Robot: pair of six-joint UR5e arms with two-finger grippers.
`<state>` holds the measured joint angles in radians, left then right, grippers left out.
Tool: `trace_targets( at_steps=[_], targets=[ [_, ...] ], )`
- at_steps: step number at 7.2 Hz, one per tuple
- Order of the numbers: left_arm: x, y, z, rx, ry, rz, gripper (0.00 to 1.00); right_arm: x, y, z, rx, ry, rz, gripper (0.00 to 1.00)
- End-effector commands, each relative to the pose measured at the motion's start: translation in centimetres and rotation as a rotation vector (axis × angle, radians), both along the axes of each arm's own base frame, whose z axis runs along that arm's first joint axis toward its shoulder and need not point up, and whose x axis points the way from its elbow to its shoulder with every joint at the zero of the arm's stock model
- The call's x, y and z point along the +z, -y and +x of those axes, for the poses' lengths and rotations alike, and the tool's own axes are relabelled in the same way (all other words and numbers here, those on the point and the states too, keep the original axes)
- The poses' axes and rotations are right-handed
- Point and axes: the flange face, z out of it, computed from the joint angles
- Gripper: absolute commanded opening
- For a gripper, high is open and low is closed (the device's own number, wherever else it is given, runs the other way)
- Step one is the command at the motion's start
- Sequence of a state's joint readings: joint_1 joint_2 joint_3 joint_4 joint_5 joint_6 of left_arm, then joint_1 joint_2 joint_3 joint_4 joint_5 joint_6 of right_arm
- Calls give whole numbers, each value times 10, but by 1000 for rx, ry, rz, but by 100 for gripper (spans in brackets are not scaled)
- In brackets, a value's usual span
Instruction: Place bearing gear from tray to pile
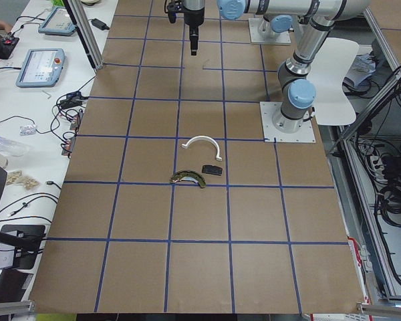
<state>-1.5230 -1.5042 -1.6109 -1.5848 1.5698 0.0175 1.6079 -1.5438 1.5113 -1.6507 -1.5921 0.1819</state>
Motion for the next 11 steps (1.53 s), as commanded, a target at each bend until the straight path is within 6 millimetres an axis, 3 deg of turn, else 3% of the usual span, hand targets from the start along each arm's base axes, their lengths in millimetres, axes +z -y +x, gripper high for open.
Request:
trace_targets(
  at_steps=[1,6,7,8,10,11],
  targets=[
    [-3,-3,0,-30,3,6,100,2,3,-1,-2,-9,-6,100],
    [-5,-2,3,-38,22,9,100,4,0,-6,-9,-16,4,100],
    [-5,-2,3,-41,30,10,100,21,-9,-8,-7,-69,-29,100],
    [-8,-4,3,-41,28,14,100,21,-13,-7,7,-70,-23,100],
    [-8,-3,3,-39,28,-1,100,21,-6,-21,318,-124,1,100],
    [-9,-2,3,-41,28,2,100,19,-2,-41,494,-144,24,100]
  ],
)
